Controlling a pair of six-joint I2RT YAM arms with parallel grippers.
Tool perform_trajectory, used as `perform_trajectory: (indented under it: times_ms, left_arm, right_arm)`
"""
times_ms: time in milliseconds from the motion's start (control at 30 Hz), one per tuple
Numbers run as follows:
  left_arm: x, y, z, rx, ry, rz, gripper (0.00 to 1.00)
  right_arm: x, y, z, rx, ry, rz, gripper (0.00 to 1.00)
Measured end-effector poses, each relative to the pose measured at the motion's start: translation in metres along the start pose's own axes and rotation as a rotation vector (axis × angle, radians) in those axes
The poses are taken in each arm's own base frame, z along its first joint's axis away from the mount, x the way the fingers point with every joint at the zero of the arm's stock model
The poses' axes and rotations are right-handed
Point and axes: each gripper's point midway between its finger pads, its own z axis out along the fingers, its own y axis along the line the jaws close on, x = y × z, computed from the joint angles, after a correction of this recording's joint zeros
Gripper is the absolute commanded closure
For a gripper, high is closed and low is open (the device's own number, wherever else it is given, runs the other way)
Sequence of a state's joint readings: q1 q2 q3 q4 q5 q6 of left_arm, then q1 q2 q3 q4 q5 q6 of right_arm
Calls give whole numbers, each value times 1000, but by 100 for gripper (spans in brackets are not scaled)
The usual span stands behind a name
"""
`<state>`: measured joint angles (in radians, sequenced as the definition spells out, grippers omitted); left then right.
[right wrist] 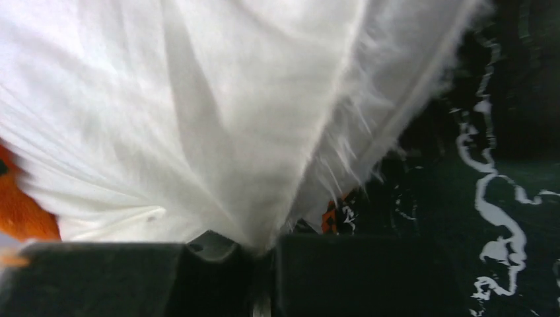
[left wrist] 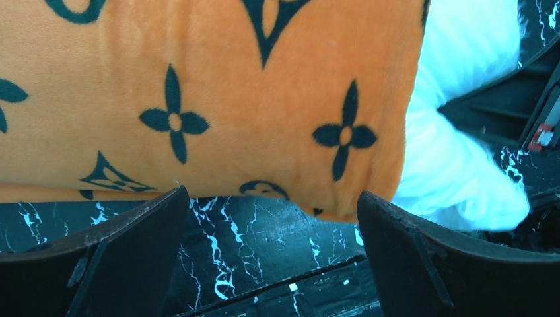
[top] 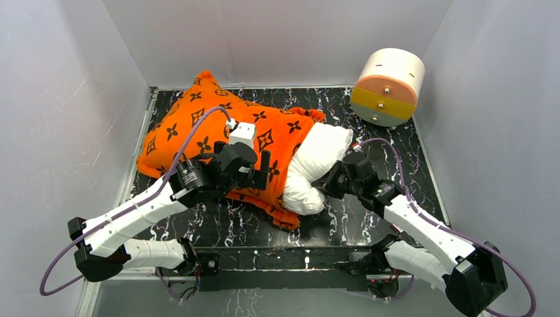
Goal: Remove the pillowcase from the pillow
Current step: Remove the pillow from the pillowcase.
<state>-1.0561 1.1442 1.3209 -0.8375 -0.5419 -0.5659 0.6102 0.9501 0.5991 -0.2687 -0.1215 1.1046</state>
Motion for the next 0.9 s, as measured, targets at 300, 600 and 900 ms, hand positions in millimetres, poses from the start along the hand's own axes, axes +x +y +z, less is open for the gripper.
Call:
perform_trajectory:
  times_ms: [300,600,900]
  left_arm:
    - [28,-18,17,71,68,-22,2]
    - [34,-80,45,269,101,-129,13]
    - [62,-82,95,107,217,-73,70]
  right_arm:
    - [-39,-23,-18,118,-245,-42,100]
    - [-28,-30,-5,145,-171,-50,100]
    - [-30,-33,-13,159,-191,-55,100]
